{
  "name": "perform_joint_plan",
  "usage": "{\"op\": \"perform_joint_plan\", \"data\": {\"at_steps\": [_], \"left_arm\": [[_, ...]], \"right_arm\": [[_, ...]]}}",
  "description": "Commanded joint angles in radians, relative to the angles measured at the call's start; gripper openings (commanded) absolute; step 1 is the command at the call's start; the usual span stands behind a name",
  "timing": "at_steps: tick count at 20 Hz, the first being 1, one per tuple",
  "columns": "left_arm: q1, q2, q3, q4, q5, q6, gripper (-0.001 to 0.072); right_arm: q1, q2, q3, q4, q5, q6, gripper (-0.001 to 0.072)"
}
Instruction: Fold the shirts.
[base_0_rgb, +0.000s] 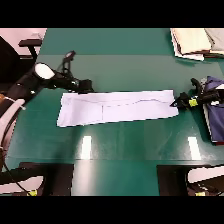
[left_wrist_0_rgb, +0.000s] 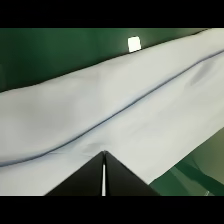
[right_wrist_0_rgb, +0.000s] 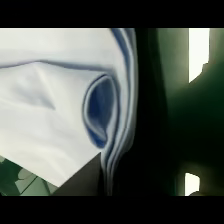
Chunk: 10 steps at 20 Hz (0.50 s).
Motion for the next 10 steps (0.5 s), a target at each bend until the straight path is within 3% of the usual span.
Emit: {"op": "perform_joint_plan", "data": {"at_steps": [1, 3, 10], "left_arm": [[-0.111, -0.067, 0.002, -0.016, 0.115, -0.056, 0.0025], [-0.155, -0.127, 0.024, -0.035, 0.152, -0.057, 0.0025], [-0.266, -0.383, 0.231, -0.057, 0.095, -0.053, 0.0026]], "right_arm": [[0.04, 0.002, 0.072, 0.032, 0.039, -0.045, 0.0017], [0.047, 0.068, 0.133, 0.059, 0.078, -0.037, 0.0017], [0.228, 0.303, 0.328, 0.158, 0.1, 0.081, 0.0017]]}}
